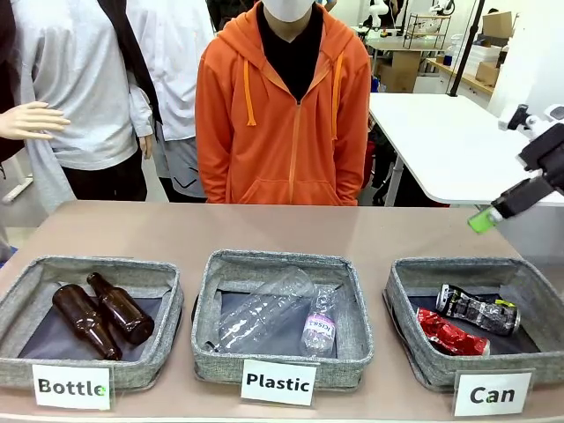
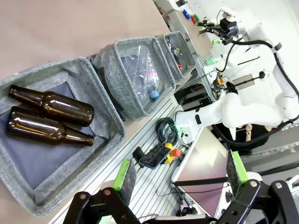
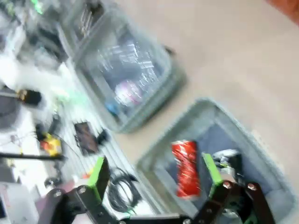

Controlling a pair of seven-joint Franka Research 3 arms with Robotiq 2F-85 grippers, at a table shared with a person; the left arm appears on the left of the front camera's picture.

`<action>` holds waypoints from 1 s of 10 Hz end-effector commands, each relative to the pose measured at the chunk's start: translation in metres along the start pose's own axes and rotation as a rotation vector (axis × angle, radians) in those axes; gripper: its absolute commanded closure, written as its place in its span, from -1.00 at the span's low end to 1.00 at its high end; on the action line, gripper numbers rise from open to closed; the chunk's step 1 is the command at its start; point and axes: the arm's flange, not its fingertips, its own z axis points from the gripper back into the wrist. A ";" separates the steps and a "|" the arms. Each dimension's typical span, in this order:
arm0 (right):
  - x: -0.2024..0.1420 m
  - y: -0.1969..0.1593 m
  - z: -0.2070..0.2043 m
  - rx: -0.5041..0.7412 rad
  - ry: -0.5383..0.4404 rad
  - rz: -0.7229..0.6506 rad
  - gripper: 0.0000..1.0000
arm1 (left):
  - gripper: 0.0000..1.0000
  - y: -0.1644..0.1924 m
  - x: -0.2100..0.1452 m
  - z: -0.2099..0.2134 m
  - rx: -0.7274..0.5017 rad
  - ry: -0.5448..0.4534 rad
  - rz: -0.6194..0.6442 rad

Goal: Sort the can waste into the basket.
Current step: Pick up the can waste from the table and place it in the right Fabric basket.

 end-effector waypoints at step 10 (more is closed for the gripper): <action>-0.011 -0.039 0.014 0.234 -0.274 -0.340 -1.00 | -1.00 -0.003 -0.001 0.002 -0.007 0.007 0.002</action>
